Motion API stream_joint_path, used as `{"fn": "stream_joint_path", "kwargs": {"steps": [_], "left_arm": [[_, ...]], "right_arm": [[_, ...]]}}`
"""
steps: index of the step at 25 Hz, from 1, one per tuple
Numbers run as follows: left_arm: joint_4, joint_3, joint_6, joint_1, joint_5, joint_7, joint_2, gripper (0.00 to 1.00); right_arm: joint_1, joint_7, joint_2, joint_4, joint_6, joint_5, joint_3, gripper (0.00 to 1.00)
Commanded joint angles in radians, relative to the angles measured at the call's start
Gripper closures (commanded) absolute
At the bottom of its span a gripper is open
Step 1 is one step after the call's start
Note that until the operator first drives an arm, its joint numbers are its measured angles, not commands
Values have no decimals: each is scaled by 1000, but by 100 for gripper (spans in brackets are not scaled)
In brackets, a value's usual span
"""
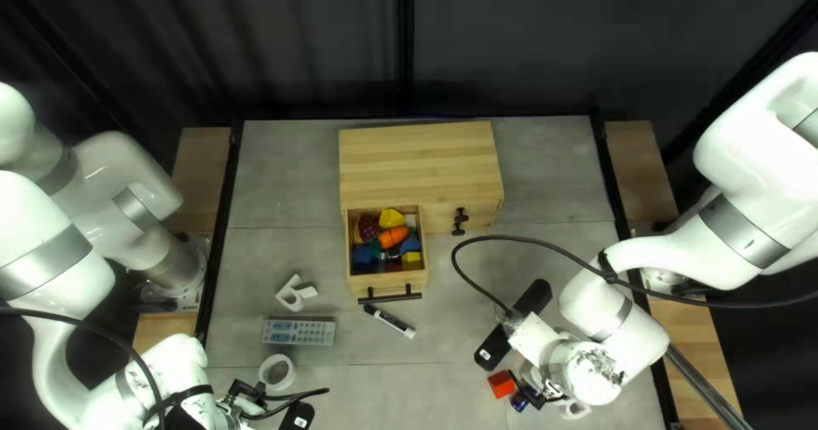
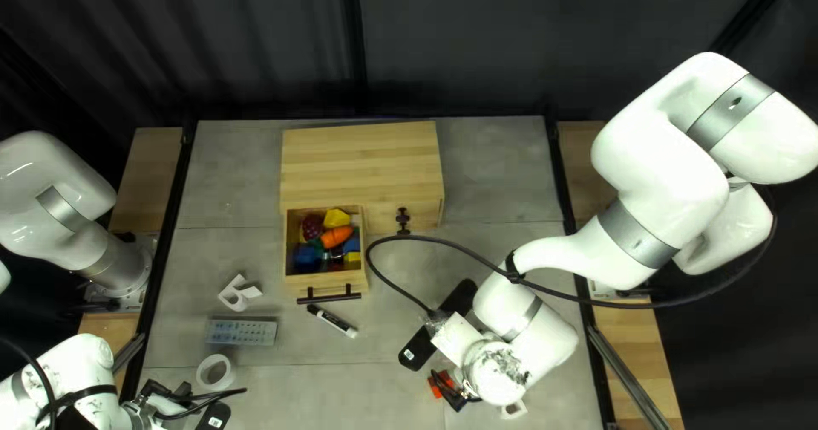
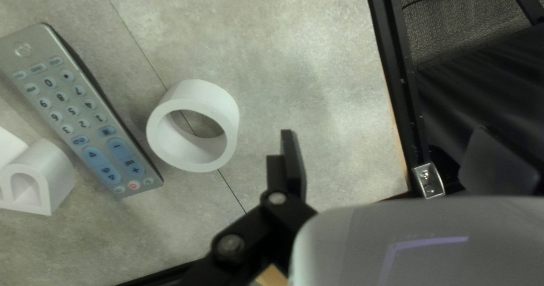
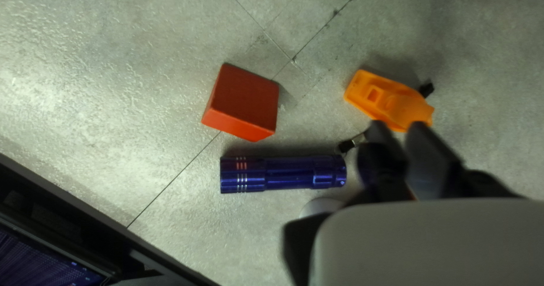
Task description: Open drawers and place objects into drawer and close
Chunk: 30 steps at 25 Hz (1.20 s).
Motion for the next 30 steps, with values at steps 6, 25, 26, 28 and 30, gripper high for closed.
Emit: {"fn": "stream_joint_path", "kwargs": {"steps": [6, 25, 26, 28, 30], "left_arm": [[0, 0, 0, 0, 0, 0, 0, 0], [0, 0, 0, 0, 0, 0, 0, 0], [0, 0, 0, 0, 0, 0, 0, 0], [0, 0, 0, 0, 0, 0, 0, 0], [0, 0, 0, 0, 0, 0, 0, 0]], "right_arm": [[-15, -174, -52, -62, -33, 9, -1, 0], [-52, -356, -55, -189, -224, 31, -25, 0], [-53, -361, -55, -189, -224, 30, -26, 0], [-55, -377, -54, -191, -225, 28, -28, 0], [-58, -389, -53, -193, -227, 27, -30, 8]]}}
